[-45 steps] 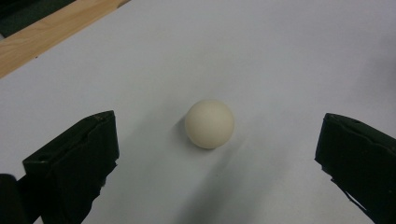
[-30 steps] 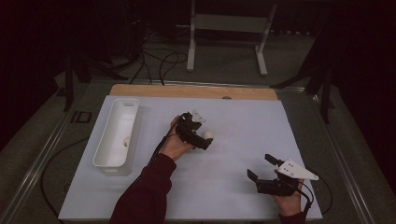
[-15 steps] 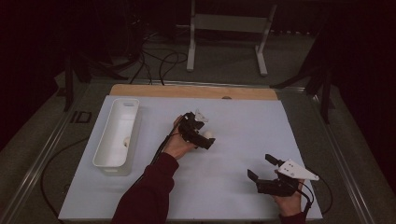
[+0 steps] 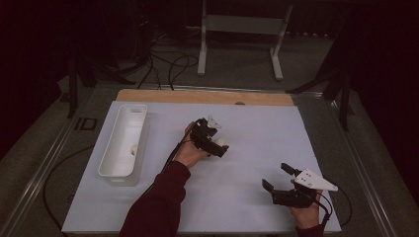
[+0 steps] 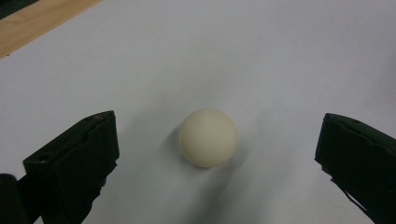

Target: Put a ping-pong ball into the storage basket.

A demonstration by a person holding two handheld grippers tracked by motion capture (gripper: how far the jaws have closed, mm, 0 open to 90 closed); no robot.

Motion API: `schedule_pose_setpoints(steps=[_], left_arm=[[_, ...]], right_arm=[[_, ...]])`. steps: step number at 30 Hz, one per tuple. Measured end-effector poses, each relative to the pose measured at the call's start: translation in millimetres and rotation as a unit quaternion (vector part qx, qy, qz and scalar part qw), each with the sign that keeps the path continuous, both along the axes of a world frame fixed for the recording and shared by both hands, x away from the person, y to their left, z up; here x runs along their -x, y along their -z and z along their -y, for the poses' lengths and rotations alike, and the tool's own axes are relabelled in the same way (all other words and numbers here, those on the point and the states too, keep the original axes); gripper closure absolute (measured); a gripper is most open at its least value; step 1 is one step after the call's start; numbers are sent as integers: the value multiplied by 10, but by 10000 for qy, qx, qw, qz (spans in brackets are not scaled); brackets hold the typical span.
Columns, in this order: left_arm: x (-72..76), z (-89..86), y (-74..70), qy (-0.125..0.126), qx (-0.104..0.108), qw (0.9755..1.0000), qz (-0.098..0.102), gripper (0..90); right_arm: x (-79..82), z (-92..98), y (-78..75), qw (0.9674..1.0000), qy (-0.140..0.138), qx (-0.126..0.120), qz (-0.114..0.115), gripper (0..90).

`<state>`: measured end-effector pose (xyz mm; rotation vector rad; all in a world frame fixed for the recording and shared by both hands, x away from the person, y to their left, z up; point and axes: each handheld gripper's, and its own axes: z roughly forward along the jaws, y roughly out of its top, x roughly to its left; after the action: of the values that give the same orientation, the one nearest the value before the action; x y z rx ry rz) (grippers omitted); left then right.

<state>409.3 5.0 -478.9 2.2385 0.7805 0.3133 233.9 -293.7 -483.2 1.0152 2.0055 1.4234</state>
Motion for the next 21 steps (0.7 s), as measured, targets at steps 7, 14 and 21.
schedule_pose_setpoints(steps=[7,14,21], left_arm=[[-18,17,25,-6,-13,10000,11,2],[-43,43,50,-10,-30,10000,-32,5],[-72,73,76,-13,-46,10000,-86,6]], right_arm=[[4,8,-5,10000,14,-15,3,78],[3,11,-5,10000,16,-11,16,78],[3,17,-7,10000,29,-17,23,78]])
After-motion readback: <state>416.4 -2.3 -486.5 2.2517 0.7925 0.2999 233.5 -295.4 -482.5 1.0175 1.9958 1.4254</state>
